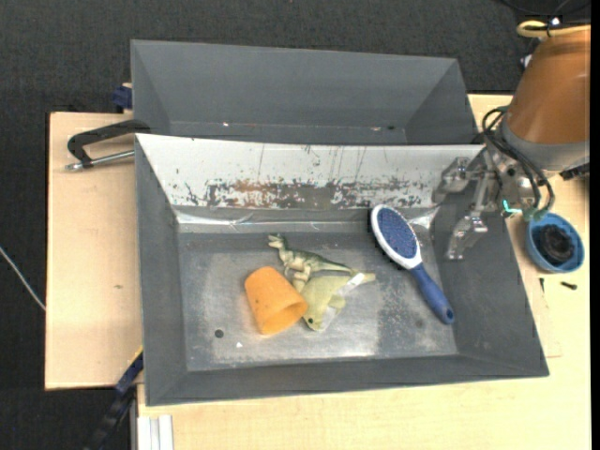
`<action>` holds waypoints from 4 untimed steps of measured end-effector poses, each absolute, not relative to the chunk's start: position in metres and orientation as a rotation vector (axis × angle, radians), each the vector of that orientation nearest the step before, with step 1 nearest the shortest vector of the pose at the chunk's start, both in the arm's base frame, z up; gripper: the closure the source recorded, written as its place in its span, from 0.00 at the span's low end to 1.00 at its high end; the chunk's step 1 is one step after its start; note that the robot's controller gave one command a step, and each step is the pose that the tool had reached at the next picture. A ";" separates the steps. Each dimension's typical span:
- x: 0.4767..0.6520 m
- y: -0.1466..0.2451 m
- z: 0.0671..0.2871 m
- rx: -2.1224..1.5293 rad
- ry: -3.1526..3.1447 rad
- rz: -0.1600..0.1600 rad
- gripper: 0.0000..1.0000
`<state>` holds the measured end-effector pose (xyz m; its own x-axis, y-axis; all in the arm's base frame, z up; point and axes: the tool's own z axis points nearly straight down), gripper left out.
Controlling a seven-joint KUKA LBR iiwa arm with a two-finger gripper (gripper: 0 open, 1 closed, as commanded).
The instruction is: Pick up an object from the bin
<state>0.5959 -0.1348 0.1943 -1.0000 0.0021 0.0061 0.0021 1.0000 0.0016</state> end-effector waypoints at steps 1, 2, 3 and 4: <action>0.546 -0.118 0.099 0.493 -3.130 0.013 0.00; 0.581 -0.080 0.096 0.629 -3.098 0.021 0.00; 0.591 -0.072 0.090 0.320 -3.147 0.025 0.00; 0.598 -0.068 0.094 0.327 -3.173 0.023 1.00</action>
Offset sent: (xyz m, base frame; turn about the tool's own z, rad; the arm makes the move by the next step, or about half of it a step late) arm -0.0680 0.0212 -0.1234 -0.3441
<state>0.5980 -0.0678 0.0943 -0.9778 -0.2043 -0.0465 -0.2036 0.9789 -0.0194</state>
